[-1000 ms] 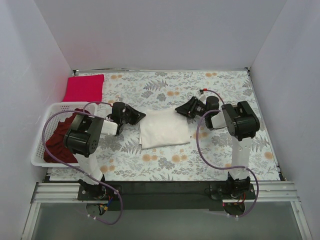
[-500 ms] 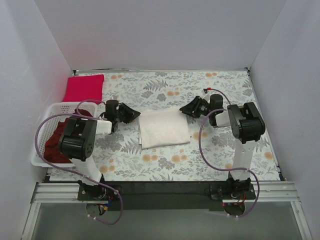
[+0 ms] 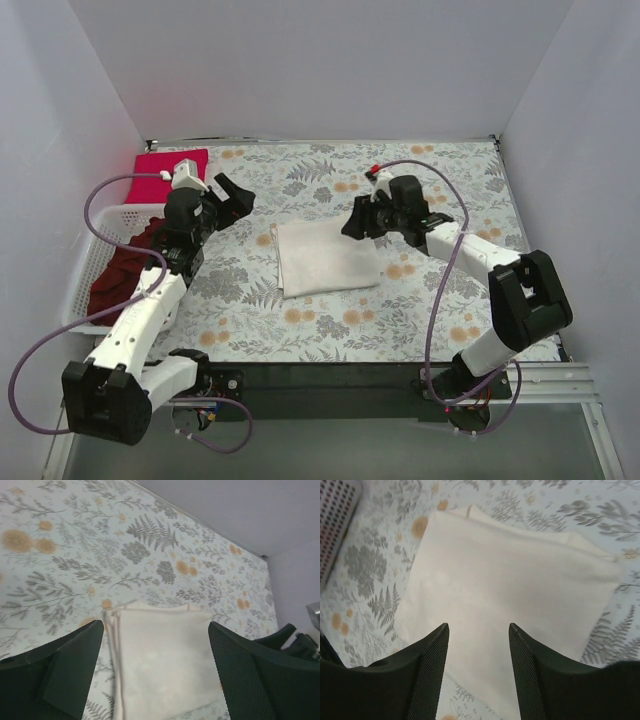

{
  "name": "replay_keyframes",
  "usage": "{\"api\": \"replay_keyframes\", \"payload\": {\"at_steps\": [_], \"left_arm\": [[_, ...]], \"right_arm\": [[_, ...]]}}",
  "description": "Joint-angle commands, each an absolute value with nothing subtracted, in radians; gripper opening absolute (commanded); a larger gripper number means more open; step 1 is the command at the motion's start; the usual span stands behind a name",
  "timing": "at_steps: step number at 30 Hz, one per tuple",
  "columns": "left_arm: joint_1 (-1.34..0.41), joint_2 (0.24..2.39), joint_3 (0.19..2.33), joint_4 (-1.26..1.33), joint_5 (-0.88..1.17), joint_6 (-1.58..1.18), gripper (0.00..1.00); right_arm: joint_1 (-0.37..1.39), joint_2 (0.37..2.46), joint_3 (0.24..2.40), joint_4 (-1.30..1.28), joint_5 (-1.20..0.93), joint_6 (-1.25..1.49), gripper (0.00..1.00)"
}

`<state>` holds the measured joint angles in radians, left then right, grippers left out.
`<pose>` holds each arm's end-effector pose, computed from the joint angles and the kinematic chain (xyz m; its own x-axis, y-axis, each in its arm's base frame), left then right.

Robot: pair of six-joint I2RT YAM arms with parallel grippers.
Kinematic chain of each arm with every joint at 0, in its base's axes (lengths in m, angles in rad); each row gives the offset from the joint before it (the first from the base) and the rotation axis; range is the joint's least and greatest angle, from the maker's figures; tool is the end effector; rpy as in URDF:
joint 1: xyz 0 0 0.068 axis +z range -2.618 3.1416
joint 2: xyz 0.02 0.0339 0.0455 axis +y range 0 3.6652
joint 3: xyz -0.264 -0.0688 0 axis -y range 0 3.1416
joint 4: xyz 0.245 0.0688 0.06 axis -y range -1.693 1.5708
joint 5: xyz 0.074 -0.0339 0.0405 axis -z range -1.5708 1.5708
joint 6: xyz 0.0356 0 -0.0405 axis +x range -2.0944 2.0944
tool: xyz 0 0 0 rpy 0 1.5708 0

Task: Fold and stack the t-shirts
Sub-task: Fold the tshirt

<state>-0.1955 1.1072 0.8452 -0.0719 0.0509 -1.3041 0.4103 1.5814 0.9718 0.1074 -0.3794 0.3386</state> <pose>0.2524 -0.0518 0.3082 -0.3174 -0.9193 -0.2329 -0.2466 0.3171 -0.9158 0.3174 0.1524 0.2349 -0.6383 0.0588 -0.7675 -0.4836 0.7451 0.4593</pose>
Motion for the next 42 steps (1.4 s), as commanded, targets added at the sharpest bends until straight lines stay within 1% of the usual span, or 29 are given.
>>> {"api": "replay_keyframes", "payload": {"at_steps": [1,3,4,7,11,13,20,26,29,35,37,39,40,41,42], "left_arm": [[-0.19,1.019,0.784,-0.293,-0.096,-1.21,0.87],[-0.189,0.948,0.733,-0.322,-0.116,-1.224,0.92],[-0.189,0.927,0.718,-0.336,-0.124,-1.232,0.93],[-0.187,0.856,0.657,-0.353,-0.115,-1.235,0.94],[-0.189,0.847,0.611,-0.322,-0.115,-1.238,0.98],[-0.187,0.87,0.615,-0.33,-0.118,-1.233,0.98],[-0.167,0.905,0.632,-0.364,-0.184,-1.232,0.98],[-0.149,0.9,0.635,-0.374,-0.199,-1.262,0.98],[-0.147,0.897,0.632,-0.373,-0.193,-1.267,0.98],[-0.144,0.91,0.634,-0.374,-0.181,-1.269,0.97],[-0.143,0.914,0.634,-0.374,-0.176,-1.267,0.97],[-0.143,0.917,0.632,-0.373,-0.169,-1.267,0.96],[-0.143,0.922,0.63,-0.371,-0.164,-1.27,0.96],[-0.143,0.926,0.629,-0.368,-0.158,-1.27,0.96],[-0.143,0.931,0.627,-0.362,-0.14,-1.272,0.96]], "right_arm": [[0.601,1.529,1.009,-0.127,-0.206,0.173,0.59],[0.678,1.529,1.025,-0.164,-0.163,0.152,0.62],[0.752,1.535,1.035,-0.179,-0.112,0.143,0.63],[0.881,1.594,1.077,-0.207,-0.051,0.121,0.65],[1.008,1.696,1.153,-0.236,0.008,0.094,0.67],[1.064,1.738,1.207,-0.244,0.058,0.084,0.67],[1.153,1.917,1.37,-0.281,0.123,0.037,0.63],[1.193,2.016,1.442,-0.317,0.228,0.005,0.52],[1.21,2.033,1.444,-0.337,0.314,0.002,0.51],[1.219,2.049,1.43,-0.35,0.365,0.003,0.49],[1.22,2.062,1.43,-0.351,0.376,0.003,0.46],[1.22,2.069,1.431,-0.353,0.376,0.003,0.36],[1.22,2.075,1.434,-0.354,0.373,0.002,0.3],[1.22,2.075,1.437,-0.354,0.371,0.003,0.17],[1.22,2.074,1.439,-0.354,0.373,-0.024,0.1]]}}
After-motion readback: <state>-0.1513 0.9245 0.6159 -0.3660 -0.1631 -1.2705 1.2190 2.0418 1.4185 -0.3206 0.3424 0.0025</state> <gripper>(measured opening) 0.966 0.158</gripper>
